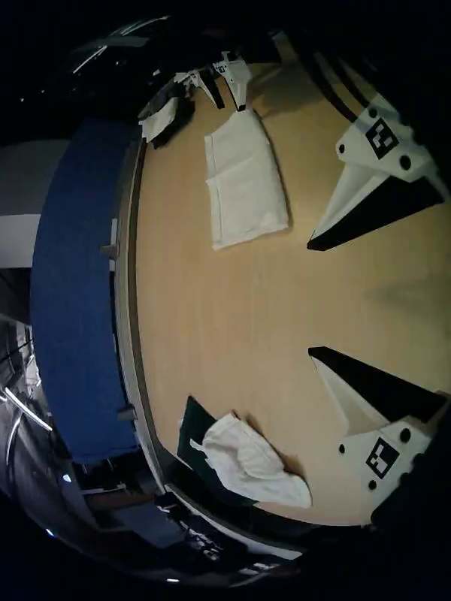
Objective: Fold towel
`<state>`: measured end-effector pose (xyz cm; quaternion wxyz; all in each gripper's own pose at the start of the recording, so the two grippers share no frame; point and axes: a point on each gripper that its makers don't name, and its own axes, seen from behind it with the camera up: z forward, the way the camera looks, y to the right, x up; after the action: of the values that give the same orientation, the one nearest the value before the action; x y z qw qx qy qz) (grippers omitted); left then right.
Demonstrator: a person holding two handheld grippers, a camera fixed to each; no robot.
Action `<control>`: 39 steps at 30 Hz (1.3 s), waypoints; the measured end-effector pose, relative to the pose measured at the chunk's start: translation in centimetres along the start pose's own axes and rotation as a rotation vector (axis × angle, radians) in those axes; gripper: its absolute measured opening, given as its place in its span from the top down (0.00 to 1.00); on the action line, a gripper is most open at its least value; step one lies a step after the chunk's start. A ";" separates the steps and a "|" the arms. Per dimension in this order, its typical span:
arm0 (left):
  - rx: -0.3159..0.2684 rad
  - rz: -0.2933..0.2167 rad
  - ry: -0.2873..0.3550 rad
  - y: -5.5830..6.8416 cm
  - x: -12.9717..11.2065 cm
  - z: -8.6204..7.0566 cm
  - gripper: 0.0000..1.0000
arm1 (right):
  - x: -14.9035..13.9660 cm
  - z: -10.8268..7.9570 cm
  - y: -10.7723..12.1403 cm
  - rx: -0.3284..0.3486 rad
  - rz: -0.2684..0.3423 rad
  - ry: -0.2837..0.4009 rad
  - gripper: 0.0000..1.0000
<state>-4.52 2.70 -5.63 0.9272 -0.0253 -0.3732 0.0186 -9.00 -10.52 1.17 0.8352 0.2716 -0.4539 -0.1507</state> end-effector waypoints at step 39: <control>0.092 -0.105 0.001 -3.8 -6.0 -7.2 0.05 | -3.3 0.9 -0.3 0.069 -0.125 -0.089 0.70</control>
<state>-3.80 -1.63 -14.78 0.9273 0.0372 -0.3721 -0.0130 -11.55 -9.40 -0.83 0.7933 0.3212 -0.4775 -0.1985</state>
